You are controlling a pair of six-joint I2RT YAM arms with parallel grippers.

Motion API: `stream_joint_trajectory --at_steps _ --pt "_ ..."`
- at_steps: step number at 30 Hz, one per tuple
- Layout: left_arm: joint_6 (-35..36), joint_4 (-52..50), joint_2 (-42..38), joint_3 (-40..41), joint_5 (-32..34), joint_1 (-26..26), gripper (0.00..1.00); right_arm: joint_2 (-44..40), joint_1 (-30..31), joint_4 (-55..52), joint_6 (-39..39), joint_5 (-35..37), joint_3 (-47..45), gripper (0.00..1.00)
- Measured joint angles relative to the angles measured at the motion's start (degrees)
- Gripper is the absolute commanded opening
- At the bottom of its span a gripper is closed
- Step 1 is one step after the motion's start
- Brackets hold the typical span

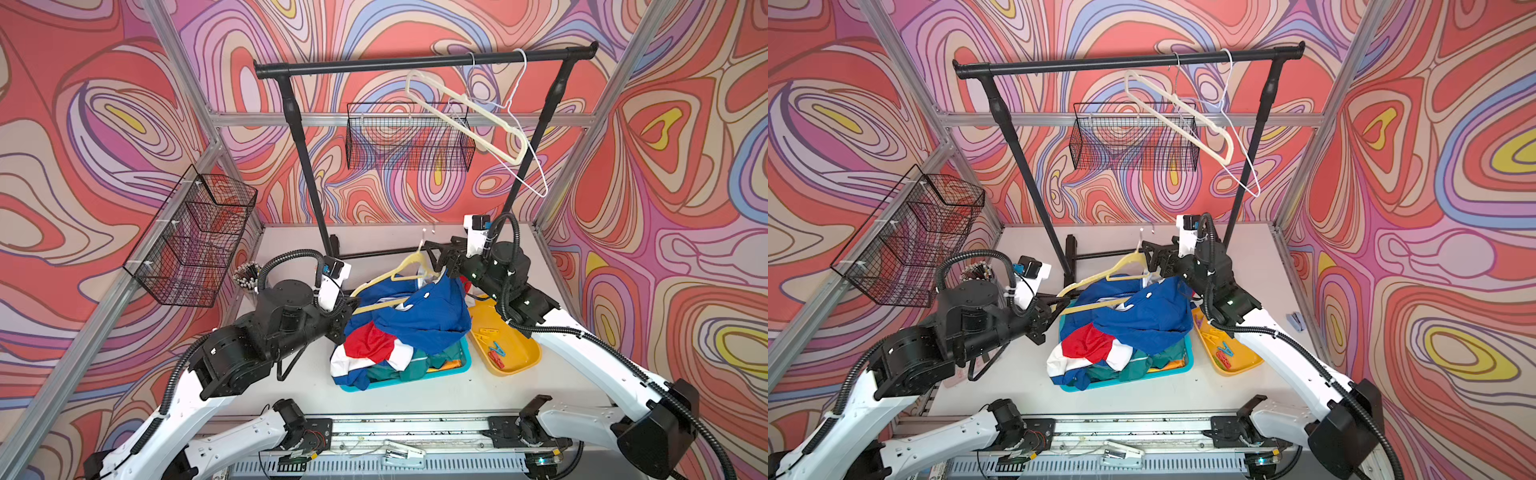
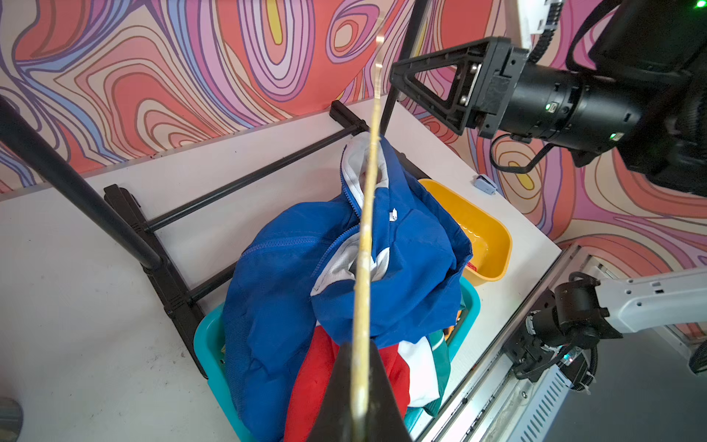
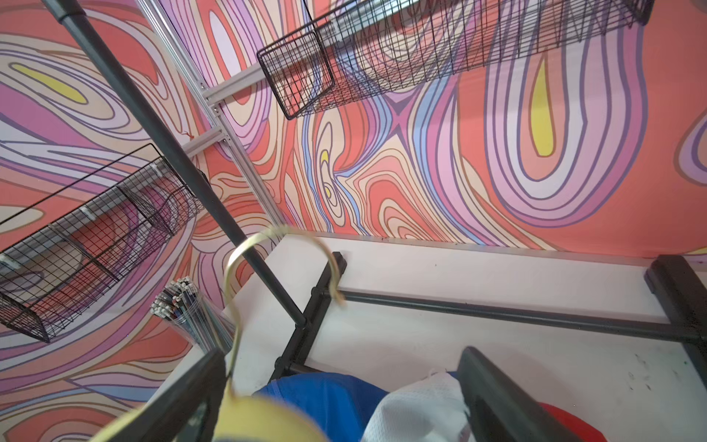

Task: Remove the clothespins securing jackets to the hanger
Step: Remove the jacket from the hanger.

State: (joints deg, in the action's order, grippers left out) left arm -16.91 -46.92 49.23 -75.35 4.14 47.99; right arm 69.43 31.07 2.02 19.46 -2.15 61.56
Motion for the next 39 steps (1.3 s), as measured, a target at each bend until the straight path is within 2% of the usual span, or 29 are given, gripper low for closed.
stream_joint_trajectory --at_steps 6,13,20,30,34,39 --pt "-0.1 2.9 3.2 0.0 0.0 0.0 0.0 4.6 -0.4 0.8 1.8 -1.9 5.9 0.98" --pt "0.3 3.3 2.6 0.0 2.6 0.0 0.0 4.2 -0.3 -0.3 0.6 -1.4 6.0 0.98" --pt "1.7 0.4 1.5 -5.6 6.5 0.0 0.0 -0.2 -0.7 -2.5 -2.0 2.1 2.7 0.98" --pt "4.6 -4.0 -1.7 -17.9 10.4 0.0 0.0 0.2 -2.5 -4.9 -2.3 6.4 -7.2 0.98" --pt "5.4 -4.1 -1.9 -20.5 10.4 0.0 0.0 1.2 -2.5 -5.0 -1.6 6.3 -10.5 0.98" --pt "6.0 -3.9 -1.2 -21.8 8.5 0.0 0.0 3.9 -2.5 -4.0 -0.2 2.8 -12.1 0.98"
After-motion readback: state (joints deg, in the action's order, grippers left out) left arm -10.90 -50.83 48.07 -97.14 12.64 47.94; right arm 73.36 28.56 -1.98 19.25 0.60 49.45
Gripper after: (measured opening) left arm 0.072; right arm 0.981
